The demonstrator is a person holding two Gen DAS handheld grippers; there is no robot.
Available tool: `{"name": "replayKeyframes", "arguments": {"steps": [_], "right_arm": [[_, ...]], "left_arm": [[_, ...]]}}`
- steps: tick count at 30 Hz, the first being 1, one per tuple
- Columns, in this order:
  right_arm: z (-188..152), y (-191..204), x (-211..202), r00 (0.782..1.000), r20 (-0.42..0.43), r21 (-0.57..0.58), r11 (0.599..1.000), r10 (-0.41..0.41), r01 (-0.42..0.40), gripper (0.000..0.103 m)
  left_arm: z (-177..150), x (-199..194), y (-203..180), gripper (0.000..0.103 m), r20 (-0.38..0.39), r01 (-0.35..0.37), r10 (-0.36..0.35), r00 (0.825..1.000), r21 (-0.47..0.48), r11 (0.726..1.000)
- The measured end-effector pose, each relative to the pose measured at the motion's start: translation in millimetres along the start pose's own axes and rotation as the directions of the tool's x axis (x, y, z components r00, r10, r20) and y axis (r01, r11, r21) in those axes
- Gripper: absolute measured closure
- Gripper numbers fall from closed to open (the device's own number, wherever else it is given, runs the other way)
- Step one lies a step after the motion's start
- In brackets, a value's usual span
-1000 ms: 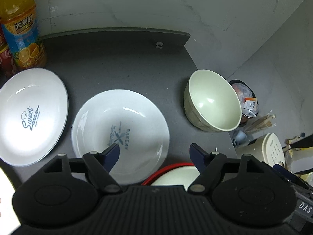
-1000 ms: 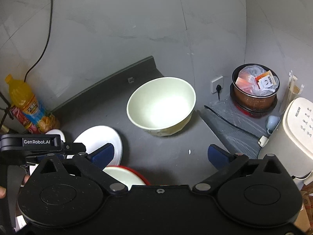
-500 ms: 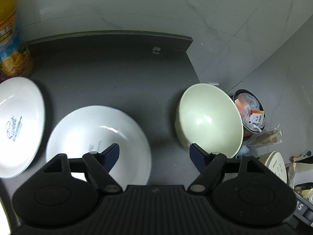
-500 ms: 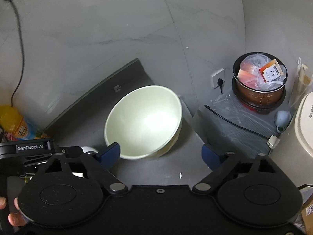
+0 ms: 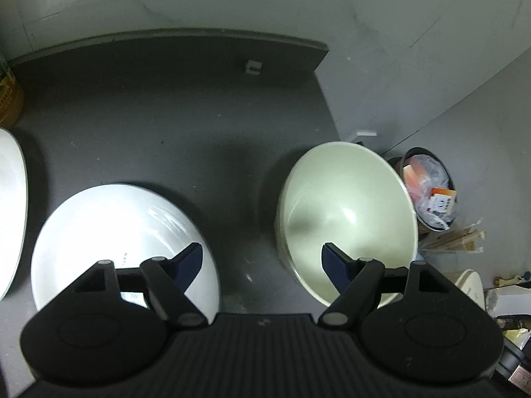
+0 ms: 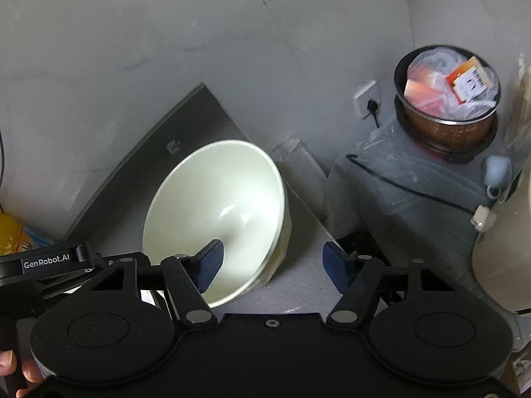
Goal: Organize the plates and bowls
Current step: 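Move both grippers to the second cream bowl, then close both grippers on the rim of the second cream bowl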
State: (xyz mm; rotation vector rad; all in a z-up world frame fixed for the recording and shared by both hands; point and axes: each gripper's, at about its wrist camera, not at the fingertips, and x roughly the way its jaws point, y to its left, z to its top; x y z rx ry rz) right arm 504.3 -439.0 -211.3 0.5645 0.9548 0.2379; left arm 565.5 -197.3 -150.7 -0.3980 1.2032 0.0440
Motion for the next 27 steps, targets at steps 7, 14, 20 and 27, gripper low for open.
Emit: {"name": "replayKeyframes", "arguments": {"steps": [7,14,20,27], "right_arm": [[8,1,30,0.997,-0.076,0.023,1.000,-0.016,0.018,0.056],[3,2,40,0.993,-0.116,0.003,1.000,-0.026,0.026,0.080],[-4,3,31,0.996,-0.083,0.021,0.999,-0.026,0.027,0.080],[-5,8,11,0.999,-0.019,0.028,0.999,-0.034,0.034,0.080]], "left_arm": [[7,19,-2,0.030,-0.039,0.013,-0.014,0.999,-0.003,1.000],[1,37,-8,0.072,-0.087,0.034,-0.035,0.996,-0.020,0.999],[-4,37,-18,0.080,-0.079,0.038,-0.036,0.996,0.024,0.999],[-7,17,-15,0.086,-0.040,0.090,-0.088,0.995,0.041,0.995]]}}
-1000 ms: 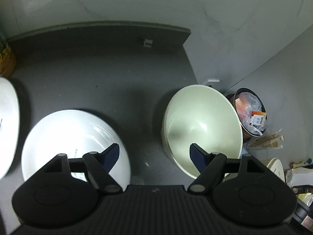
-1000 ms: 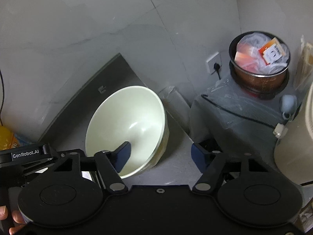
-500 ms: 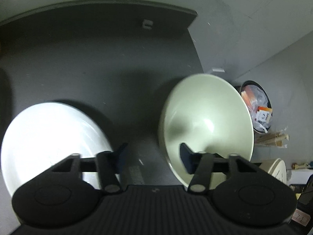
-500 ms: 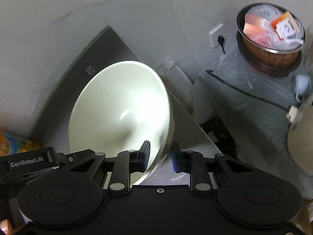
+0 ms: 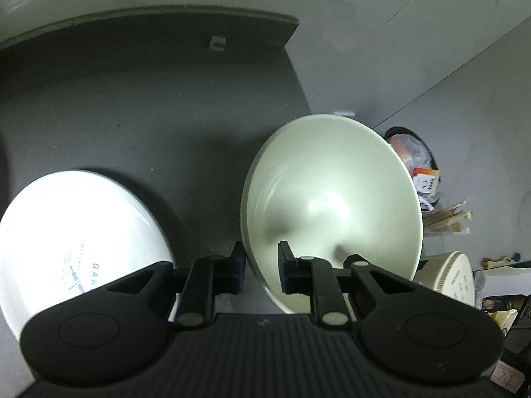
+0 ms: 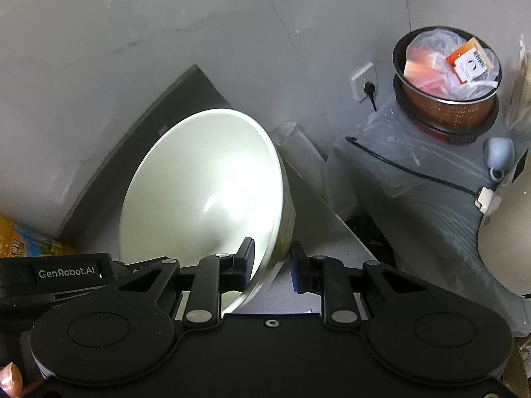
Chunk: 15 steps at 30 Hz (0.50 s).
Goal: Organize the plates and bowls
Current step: 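Close both grippers on the rim of the second cream bowl, then carry the cream bowl onto the bowl stack and open both grippers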
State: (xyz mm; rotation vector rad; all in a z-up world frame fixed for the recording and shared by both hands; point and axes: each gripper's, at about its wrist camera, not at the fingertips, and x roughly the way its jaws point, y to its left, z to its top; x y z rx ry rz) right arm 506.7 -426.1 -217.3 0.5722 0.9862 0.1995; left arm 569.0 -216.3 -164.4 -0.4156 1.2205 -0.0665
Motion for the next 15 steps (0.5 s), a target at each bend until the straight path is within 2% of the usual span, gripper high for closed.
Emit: {"name": "replayKeyframes", "arguments": {"steps": [4,15], "right_arm": [[-6,11,-16,0.999,0.033,-0.006,1.000,-0.004,0.004,0.080],[-34,33,-50,0.997,0.079,0.003,1.000,-0.007,0.007,0.080]], "left_arm": [[0,-16,7,0.093,0.013,0.018,-0.018,1.000,-0.012,1.000],[-16,-58,24,0.093,0.045,0.076,-0.076,0.996,0.001,0.997]]}}
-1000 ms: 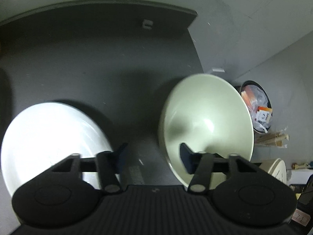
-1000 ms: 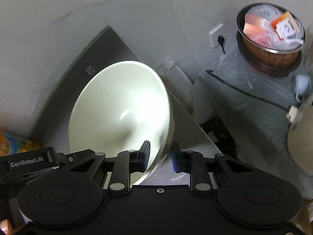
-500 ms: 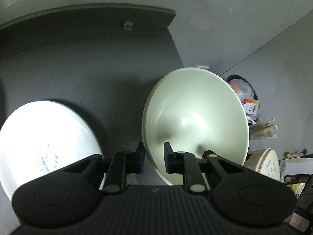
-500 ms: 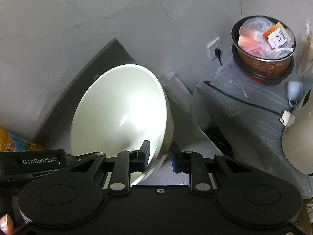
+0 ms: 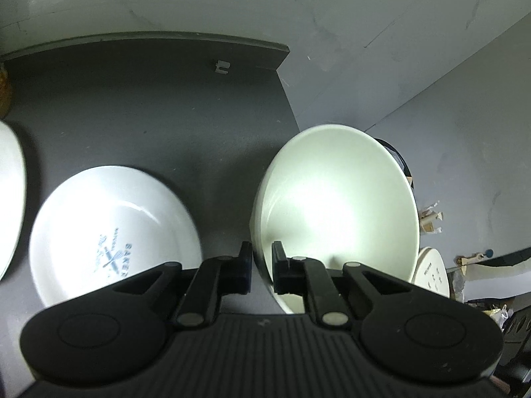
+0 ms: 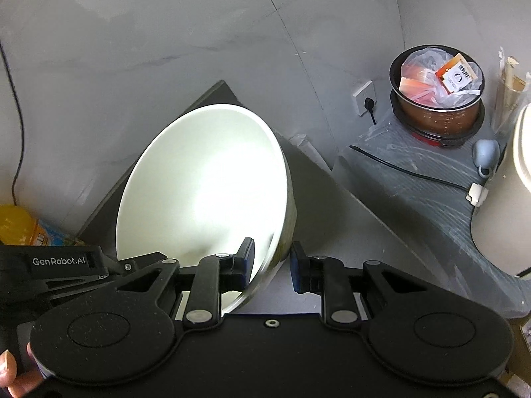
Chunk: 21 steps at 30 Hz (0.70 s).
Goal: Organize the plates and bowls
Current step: 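Carry the cream bowl onto the bowl stack and open both grippers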
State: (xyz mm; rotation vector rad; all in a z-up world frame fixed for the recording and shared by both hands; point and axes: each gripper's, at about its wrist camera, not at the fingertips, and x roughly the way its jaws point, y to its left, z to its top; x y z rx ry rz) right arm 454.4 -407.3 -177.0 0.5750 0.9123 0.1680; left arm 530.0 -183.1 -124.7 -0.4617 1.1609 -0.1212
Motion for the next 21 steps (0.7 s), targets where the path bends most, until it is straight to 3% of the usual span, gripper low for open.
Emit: {"name": "replayKeyframes", "arguments": {"steps": [21], "right_arm": [[-53,29,-55,0.998,0.055,-0.008,0.999,-0.036,0.037,0.080]], "left_arm": [[-49,-60,27,0.093,0.018,0.062,-0.063,0.998,0.039,0.997]]}}
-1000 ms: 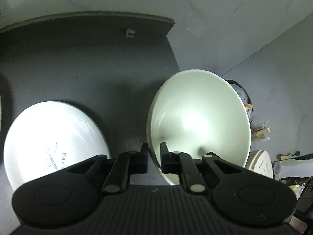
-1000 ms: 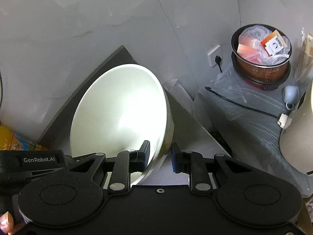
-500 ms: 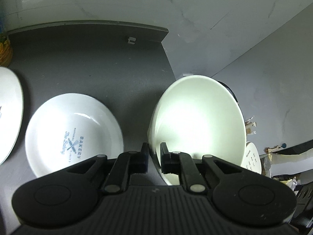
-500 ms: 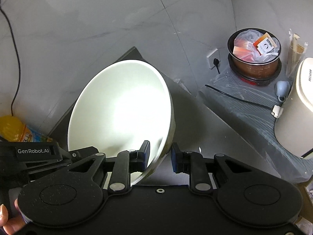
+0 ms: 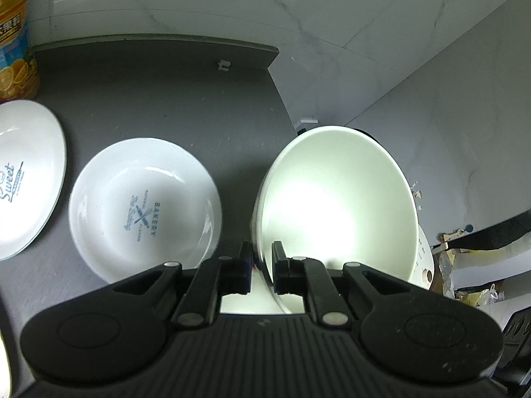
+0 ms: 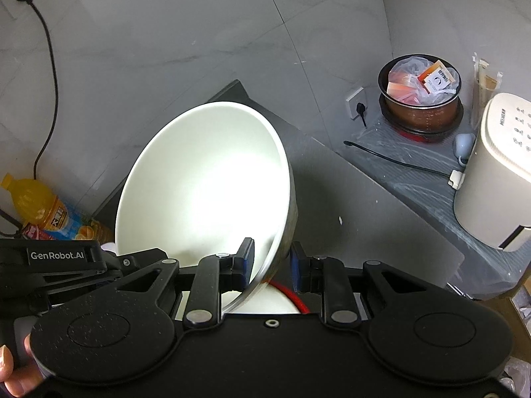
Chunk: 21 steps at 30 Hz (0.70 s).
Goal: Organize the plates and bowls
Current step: 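Carry the cream bowl onto the bowl stack and open both grippers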
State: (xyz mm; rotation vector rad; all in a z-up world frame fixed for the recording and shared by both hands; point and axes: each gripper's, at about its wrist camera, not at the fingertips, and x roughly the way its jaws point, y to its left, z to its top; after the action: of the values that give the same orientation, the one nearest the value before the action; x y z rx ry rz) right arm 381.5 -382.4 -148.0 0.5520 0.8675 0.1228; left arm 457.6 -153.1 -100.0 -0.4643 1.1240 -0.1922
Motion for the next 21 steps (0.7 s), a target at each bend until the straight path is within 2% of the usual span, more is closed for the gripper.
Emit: {"name": "replayKeyframes", "arguments": {"steps": [15,21], "right_arm": [[-51,15,-10,0.999,-0.051,0.017,1.000,-0.011,0.012,0.079],[-69,15,-14,0.998,-0.063,0.023,1.000,-0.005,0.006,0.079]], "left_arm": [[-40,-21,34,0.093,-0.027,-0.006,0.005,1.000,-0.010,1.000],[-50,-29,42,0.092,-0.013,0.012,-0.012,1.000,-0.017,1.000]]}}
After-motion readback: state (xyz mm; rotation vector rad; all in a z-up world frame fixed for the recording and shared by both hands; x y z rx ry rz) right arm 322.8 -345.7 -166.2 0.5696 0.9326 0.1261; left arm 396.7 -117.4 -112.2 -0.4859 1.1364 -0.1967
